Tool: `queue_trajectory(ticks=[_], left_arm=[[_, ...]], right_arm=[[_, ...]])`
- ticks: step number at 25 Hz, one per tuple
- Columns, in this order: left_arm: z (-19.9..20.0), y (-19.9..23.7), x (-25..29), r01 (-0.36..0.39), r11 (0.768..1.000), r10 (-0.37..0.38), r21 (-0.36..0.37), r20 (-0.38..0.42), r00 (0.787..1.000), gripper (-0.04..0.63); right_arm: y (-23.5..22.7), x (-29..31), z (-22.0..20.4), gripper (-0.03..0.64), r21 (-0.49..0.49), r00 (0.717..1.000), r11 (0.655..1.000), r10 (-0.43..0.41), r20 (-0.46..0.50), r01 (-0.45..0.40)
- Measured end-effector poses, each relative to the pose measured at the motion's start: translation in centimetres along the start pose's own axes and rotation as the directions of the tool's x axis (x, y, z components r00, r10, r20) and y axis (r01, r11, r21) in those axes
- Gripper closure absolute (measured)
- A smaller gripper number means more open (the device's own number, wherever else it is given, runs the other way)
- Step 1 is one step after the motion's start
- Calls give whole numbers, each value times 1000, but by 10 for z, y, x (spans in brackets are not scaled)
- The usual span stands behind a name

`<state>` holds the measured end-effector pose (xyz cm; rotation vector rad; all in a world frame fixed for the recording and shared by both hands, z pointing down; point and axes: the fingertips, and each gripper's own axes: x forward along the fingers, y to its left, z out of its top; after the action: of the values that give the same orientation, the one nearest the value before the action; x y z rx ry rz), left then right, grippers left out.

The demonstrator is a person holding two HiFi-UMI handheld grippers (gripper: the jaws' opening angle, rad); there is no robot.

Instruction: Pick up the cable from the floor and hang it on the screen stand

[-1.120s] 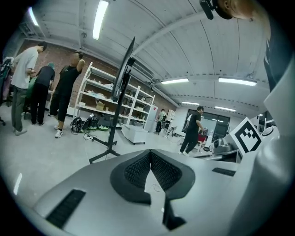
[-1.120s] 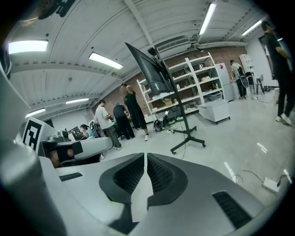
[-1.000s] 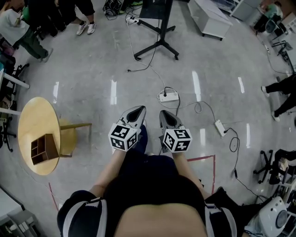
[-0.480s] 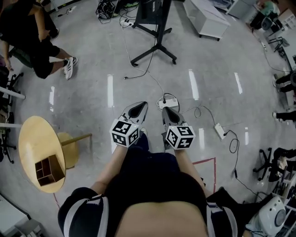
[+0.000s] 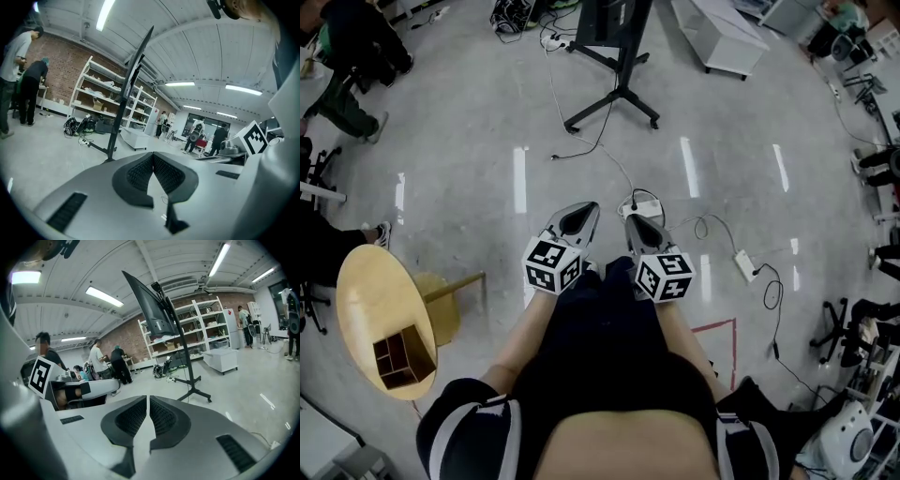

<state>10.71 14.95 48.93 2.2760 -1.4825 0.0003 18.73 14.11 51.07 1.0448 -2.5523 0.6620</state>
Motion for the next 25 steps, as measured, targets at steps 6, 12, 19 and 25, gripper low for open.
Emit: queue_trajectory(ticks=[6,12,19,25], left_arm=[[6,22,10,-39,999,39,-6,-6,999,588],[18,58,20,-94,996,94,-11,10,996,588],[38,101,47,-141,990,142,-22,19,990,588],[57,143,77,-185,982,186,-47,27,982,588]], right_arm=[[-4,23,9,592,-1,999,999,32,-10,-32],[-5,63,17,592,-21,996,996,80,-40,-81],[-11,119,41,592,-57,986,988,141,-89,-146],[-17,171,68,592,-99,971,972,197,-139,-211]])
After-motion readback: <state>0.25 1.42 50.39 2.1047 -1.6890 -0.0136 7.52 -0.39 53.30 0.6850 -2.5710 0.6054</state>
